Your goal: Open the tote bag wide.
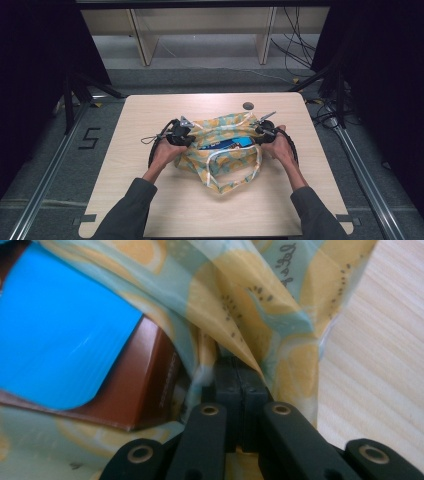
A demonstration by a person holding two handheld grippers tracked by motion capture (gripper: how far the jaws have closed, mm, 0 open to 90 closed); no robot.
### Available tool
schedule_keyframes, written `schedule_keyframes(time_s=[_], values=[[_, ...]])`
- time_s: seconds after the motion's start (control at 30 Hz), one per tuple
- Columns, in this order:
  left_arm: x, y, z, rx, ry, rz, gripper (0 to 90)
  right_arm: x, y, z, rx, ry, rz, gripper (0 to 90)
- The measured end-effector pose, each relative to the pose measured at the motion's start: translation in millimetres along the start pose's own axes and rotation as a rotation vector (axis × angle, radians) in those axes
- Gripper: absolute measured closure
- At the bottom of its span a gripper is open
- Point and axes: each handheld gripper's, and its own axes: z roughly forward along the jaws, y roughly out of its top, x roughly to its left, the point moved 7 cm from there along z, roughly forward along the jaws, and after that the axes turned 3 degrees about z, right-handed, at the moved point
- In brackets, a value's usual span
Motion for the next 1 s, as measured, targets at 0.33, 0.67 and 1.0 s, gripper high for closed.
schedule_keyframes(time_s=[0.33,0.67,1.0], values=[[-71.3,14.2,-47.2,-0.109,-0.107,0.147,84.0,20.9,23.1,-58.9,-0.168,0.066,-0.017,85.9],[-105.9,9.4,-68.1,-0.147,-0.172,0.196,81.2,48.3,35.8,-79.1,-0.246,0.108,-0.072,85.4],[-114.5,-10.3,-86.3,-0.165,-0.195,0.182,78.7,55.2,29.9,-98.5,-0.257,0.108,-0.103,84.7]])
